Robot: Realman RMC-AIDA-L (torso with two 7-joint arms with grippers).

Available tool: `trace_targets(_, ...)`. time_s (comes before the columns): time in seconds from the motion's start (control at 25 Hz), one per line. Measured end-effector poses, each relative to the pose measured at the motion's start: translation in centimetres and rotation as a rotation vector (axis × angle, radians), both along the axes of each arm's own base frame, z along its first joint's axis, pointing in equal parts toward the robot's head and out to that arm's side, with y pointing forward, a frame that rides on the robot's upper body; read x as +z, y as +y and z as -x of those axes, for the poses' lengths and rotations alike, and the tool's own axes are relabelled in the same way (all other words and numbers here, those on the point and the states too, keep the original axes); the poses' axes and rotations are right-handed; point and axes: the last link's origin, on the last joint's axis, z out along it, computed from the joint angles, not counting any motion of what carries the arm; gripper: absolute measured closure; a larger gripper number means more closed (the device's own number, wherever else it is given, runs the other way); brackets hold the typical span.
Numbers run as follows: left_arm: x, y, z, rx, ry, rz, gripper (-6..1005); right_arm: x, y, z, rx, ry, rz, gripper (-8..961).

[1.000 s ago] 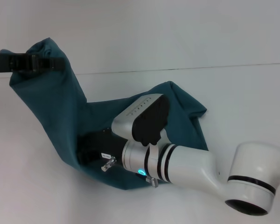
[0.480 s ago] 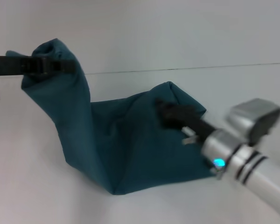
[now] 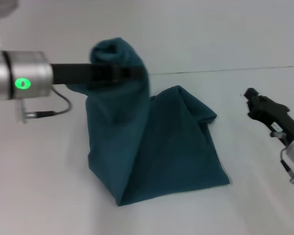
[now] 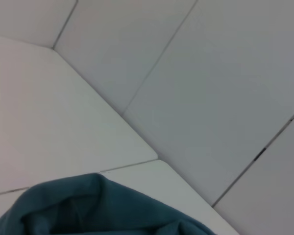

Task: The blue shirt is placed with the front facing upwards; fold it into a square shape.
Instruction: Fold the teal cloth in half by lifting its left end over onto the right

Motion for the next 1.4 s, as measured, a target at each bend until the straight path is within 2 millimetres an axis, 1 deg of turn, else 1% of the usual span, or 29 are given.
trace_targets(0.16, -3.6, 0.2, -1.4, -0.031, 0.034, 0.027, 861, 0.9, -0.3, -1.1, -0.028, -0.001, -0.011, 921)
trace_targets(0.32, -7.4, 0.9, -2.4, -0.036, 0.07, 0.034, 855, 1.2, -0.4, -1.6, -0.042, -0.005, -0.014, 920)
trace_targets(0.36, -7.4, 0.9, -2.4, -0.036, 0.07, 0.034, 853, 1.3, -0.4, -1.7, -0.043, -0.007, -0.014, 920)
trace_targets(0.4, -8.2, 1.2, -2.6, -0.037, 0.081, 0.035, 852, 1.3, -0.4, -1.7, -0.042, -0.008, -0.013, 920)
trace_targets(0.44, -8.2, 1.2, -2.6, -0.037, 0.081, 0.035, 851, 1.2, -0.4, -1.7, -0.042, -0.01, -0.01, 920)
trace_targets(0.48, -9.9, 1.7, -3.1, -0.046, 0.105, 0.036, 849, 1.2, -0.5, -1.7, -0.042, -0.012, -0.007, 920)
trace_targets(0.52, -11.2, 2.0, -3.4, -0.055, 0.121, 0.034, 848, 1.1, -0.5, -1.7, -0.041, -0.013, -0.004, 920)
trace_targets(0.68, -12.8, 2.5, -3.8, -0.076, 0.147, 0.008, 842, 0.6, -0.6, -1.5, -0.031, -0.02, 0.018, 919)
trace_targets(0.8, -13.3, 2.6, -4.1, -0.098, 0.147, -0.02, 838, 0.5, -0.7, -1.4, -0.026, -0.024, 0.024, 919)
trace_targets(0.96, -13.2, 2.4, -4.7, -0.128, 0.12, -0.025, 832, 0.8, -0.9, -1.9, -0.04, -0.012, 0.02, 919)
trace_targets(1.08, -12.8, 1.9, -4.7, -0.157, 0.109, -0.035, 699, 1.5, -1.3, -2.2, -0.024, -0.02, 0.001, 918)
trace_targets(1.16, -12.2, 1.2, -4.5, -0.188, 0.105, -0.061, 611, 2.1, -1.7, -1.9, 0.036, -0.049, 0.0, 918)
trace_targets(1.32, -10.8, -0.7, -3.3, -0.237, 0.091, -0.147, 475, 3.5, -2.3, -1.1, 0.193, -0.131, 0.038, 918)
trace_targets(1.4, -10.5, -1.6, -2.6, -0.257, 0.084, -0.18, 407, 4.4, -2.0, -0.7, 0.241, -0.162, 0.075, 917)
